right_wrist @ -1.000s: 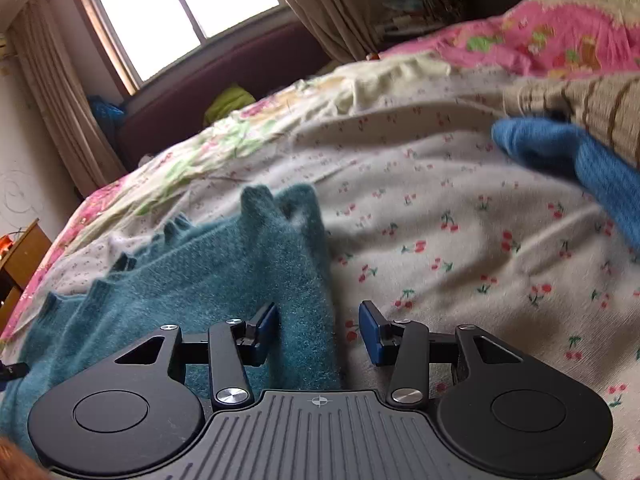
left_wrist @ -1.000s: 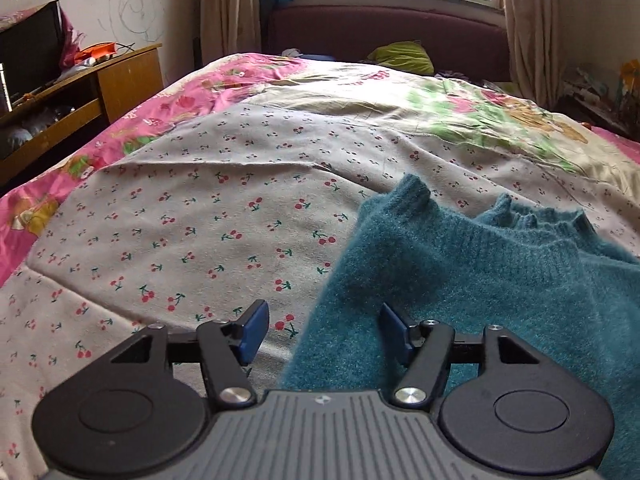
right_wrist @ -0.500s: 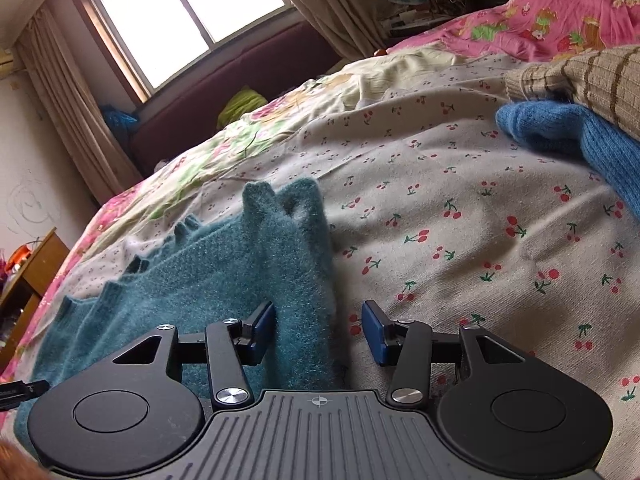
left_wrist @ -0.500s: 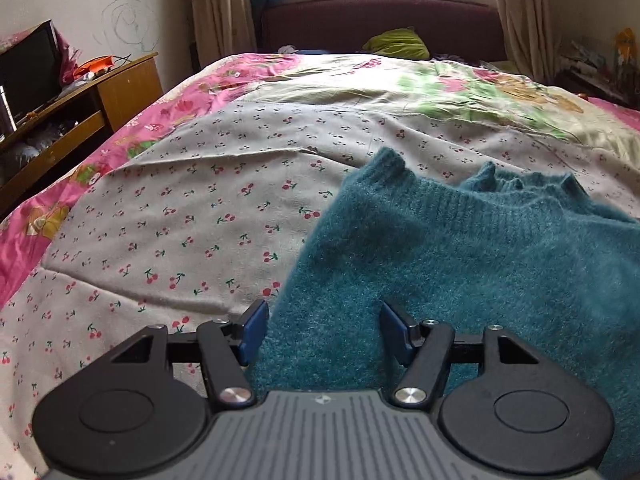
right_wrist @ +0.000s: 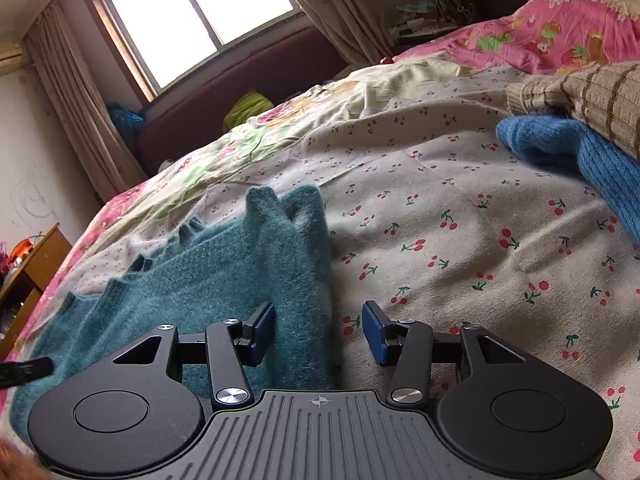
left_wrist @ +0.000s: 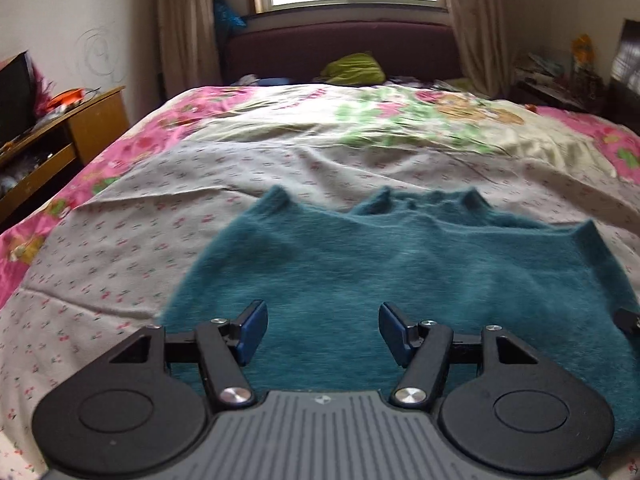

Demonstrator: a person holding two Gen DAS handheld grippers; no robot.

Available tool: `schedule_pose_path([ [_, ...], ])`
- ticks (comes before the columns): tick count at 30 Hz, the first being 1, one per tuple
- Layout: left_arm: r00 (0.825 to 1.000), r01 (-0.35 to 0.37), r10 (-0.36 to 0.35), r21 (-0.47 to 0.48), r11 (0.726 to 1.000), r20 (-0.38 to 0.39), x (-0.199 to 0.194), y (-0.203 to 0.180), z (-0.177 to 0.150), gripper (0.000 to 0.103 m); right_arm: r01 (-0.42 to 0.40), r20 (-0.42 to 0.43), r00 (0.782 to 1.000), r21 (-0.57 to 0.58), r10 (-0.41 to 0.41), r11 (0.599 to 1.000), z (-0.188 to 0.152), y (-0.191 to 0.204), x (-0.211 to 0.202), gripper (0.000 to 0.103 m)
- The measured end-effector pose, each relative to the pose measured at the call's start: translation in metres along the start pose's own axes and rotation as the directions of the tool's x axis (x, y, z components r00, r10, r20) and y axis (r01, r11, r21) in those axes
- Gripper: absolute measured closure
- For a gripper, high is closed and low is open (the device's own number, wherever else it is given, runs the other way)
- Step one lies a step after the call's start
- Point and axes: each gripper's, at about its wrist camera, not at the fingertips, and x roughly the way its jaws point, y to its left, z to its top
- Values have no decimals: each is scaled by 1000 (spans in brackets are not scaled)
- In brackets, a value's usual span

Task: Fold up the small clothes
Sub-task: 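Fold the sweater side inward and open both tools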

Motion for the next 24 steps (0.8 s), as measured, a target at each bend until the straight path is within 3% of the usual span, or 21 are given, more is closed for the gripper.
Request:
schedule_pose_path([
  [2,999,16,-16,6,1000,-39,12,-12,-2,31,-9,-7,1000,11,9,1000,-1,-3,0,57],
  [6,995,-18,21,30,999,-93,35,-22,-13,29,-26,-11,1000,7,26,1000,-3,-6,0,57],
  [14,997,-54,57,56,997,-52,20,-41,-9,34,-46,-31,998,14,46,999,1,-10,-3,57],
  [19,992,-82,93,117,990,-89,33,-50,-21,30,-38,-18,999,-8,38,999,-2,-8,-10,57],
  [24,996,-45,52,86,995,-72,16,-43,-17,31,6,14,1000,-48,-5,999,-4,1,-18,56],
])
